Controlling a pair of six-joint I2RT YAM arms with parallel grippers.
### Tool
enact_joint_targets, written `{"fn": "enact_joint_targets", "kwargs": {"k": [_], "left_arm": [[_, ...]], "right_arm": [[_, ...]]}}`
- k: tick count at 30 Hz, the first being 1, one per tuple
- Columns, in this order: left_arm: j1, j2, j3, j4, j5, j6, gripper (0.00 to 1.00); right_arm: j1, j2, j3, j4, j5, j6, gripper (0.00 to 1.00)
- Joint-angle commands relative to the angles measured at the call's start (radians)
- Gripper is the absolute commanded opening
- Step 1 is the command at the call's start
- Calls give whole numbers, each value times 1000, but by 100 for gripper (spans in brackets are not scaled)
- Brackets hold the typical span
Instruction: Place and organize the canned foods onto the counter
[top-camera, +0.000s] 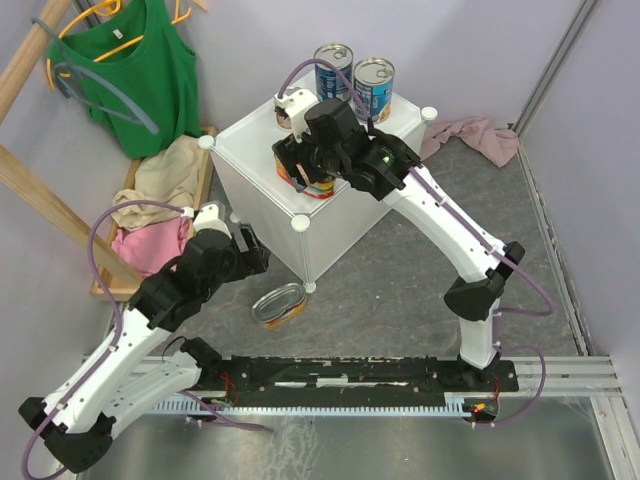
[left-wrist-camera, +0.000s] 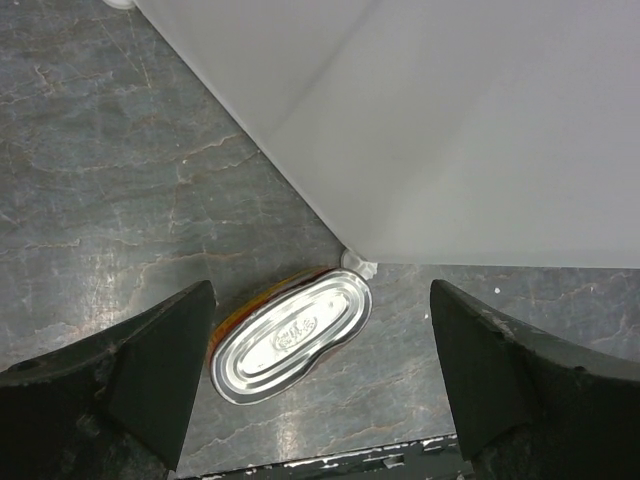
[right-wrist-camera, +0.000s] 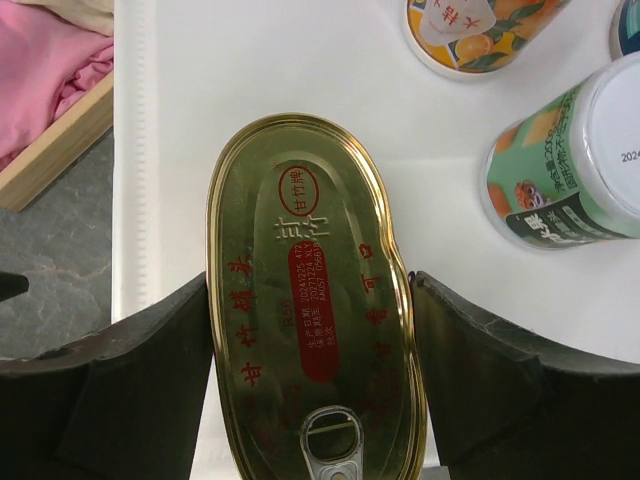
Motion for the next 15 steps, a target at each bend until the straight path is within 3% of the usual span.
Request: {"fn": "enact_joint_targets", "kwargs": {"k": [1, 5, 15], "left_arm": [[-4, 23, 58, -12, 47, 22, 95], [-4, 46, 81, -50, 101, 30, 96], [-4, 66, 115, -138, 185, 55, 96]], "right_arm": [[5, 21, 40, 27, -2, -1, 81], [5, -25, -35, 64, -15, 14, 91], [4, -118, -126, 91, -16, 17, 92]]}}
